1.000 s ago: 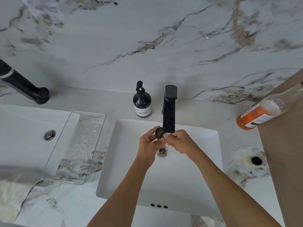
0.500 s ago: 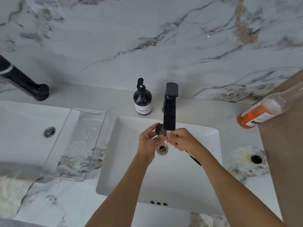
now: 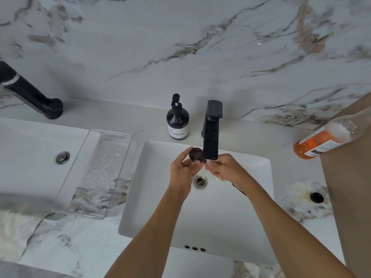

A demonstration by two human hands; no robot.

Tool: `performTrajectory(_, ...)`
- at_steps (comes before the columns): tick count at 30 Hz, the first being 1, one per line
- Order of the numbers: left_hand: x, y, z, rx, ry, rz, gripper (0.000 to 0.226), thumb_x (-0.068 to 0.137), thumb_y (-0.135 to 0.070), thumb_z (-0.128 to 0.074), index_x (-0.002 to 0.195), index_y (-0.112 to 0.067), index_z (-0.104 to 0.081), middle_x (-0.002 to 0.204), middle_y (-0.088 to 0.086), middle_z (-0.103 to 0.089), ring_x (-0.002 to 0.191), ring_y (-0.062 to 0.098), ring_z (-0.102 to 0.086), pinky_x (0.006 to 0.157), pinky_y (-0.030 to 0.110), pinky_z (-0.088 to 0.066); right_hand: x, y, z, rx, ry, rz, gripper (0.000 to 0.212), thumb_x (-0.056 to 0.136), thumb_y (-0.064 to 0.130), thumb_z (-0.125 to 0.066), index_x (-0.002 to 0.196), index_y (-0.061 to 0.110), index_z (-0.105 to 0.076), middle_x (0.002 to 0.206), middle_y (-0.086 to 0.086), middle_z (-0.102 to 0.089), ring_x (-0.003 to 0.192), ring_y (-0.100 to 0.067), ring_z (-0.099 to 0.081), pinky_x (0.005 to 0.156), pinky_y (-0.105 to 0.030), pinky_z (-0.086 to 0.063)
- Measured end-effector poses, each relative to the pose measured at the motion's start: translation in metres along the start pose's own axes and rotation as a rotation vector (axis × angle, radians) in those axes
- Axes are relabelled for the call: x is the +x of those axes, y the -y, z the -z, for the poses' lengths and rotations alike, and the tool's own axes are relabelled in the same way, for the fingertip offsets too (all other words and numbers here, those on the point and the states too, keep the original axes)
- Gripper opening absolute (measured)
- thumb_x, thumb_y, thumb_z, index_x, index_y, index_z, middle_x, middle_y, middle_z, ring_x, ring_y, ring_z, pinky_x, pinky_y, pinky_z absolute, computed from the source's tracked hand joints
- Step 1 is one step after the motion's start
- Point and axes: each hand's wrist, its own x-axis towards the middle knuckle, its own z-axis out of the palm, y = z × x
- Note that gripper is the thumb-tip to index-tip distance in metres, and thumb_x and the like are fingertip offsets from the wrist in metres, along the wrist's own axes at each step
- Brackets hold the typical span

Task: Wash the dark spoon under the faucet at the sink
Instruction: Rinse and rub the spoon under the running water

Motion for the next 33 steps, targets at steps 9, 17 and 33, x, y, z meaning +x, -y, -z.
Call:
performTrajectory(9,0.0,0.019,-0.016,-0.088,-0.156,0.322,0.013,0.096,-0.009,-0.065,0.093,0.003,-0.066,0.074,0.015,-0.066,0.062,0.018,-0.058,0.054,0.021,-0.049,0.001,-0.004,0.0,-0.081,0.075,-0.028,0.033,0.1,0.013,-0.051,0.068,0.004,-0.057,0.062,-0.005,-0.055,0.05,-0.014,-0.04,0.046,-0.021,-0.031)
performTrajectory(17,0.003,0.009,-0.007,-0.216,-0.194,0.32,0.014,0.093,-0.01,-0.07,0.092,0.004,-0.066,0.078,0.012,-0.072,0.064,0.015,-0.066,0.061,0.02,-0.059,0.003,-0.003,-0.007,-0.288,-0.071,-0.009,0.061,0.095,0.048,-0.058,0.071,-0.008,-0.06,0.053,0.007,-0.058,0.045,-0.005,-0.051,0.055,-0.026,-0.042)
performTrajectory(33,-0.004,0.017,-0.009,-0.199,-0.05,0.33,0.023,0.1,-0.015,-0.058,0.104,0.003,-0.072,0.091,0.015,-0.074,0.082,0.022,-0.07,0.072,0.021,-0.061,0.004,-0.002,-0.006,-0.134,-0.064,-0.043,0.042,0.096,0.03,-0.059,0.065,0.002,-0.054,0.055,-0.003,-0.046,0.048,-0.014,-0.04,0.05,-0.023,-0.032)
